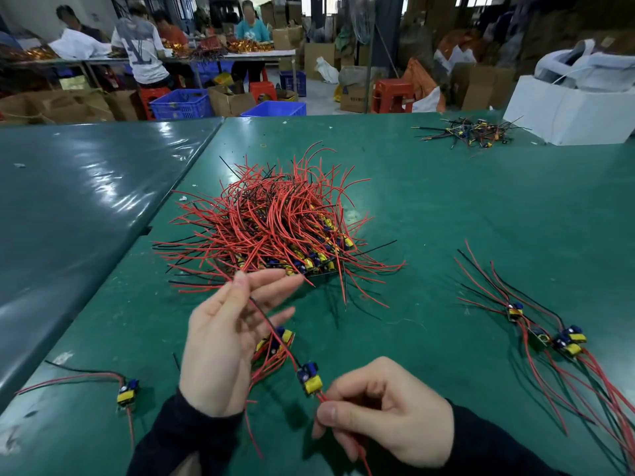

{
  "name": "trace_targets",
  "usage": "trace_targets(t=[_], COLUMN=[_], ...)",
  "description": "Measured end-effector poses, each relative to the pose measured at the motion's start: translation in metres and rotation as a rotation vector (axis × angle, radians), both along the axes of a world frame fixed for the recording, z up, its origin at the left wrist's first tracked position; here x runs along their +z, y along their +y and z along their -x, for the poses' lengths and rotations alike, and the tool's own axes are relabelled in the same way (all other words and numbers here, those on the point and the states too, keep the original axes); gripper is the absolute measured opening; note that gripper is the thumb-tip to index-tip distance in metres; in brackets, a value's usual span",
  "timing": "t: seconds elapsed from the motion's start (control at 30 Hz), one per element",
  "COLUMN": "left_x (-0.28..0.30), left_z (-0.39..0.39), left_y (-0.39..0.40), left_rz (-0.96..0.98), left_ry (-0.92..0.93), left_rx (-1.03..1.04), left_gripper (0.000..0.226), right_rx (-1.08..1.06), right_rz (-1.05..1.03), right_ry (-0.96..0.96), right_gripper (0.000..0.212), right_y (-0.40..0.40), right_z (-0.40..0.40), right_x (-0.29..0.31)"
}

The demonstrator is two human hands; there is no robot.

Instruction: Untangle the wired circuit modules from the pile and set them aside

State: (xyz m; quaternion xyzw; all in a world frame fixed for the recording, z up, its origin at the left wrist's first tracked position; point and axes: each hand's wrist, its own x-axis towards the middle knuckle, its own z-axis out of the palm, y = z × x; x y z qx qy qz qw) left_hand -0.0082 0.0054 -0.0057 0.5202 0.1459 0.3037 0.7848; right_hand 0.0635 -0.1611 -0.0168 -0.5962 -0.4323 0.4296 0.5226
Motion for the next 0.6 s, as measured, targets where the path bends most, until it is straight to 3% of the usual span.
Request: trace_targets(t=[0.2,0.4,0.5,0.6], left_x=[0.006,0.015,0.016,0.01], left_z=[0.005,0.016,0.017,0.007], left_y=[0.011,0.031,0.032,0.006], left_rz=[0.077,0.125,0.146,0.053], left_ry=[-0.085,-0.237,-0.296,-0.304], left_rx=[0.045,0.246,0.326,0.245], left_gripper=[0.048,0.055,0.048,0.041], right_rx=[0.032,0.091,-0.079,-0.385], right_rz=[-0.011,0.011,-0.05,-0.222], right_ry=[-0.044,-0.067,-0.06,-0.012], right_gripper=[0.025,0.024,0.021,0.021], right_y=[-0.004,-0.008,-0.004,0.0], right_z=[-0.002,-0.006,-0.008,-0.014], right_x=[0.004,-0.001,-0.007,-0.009])
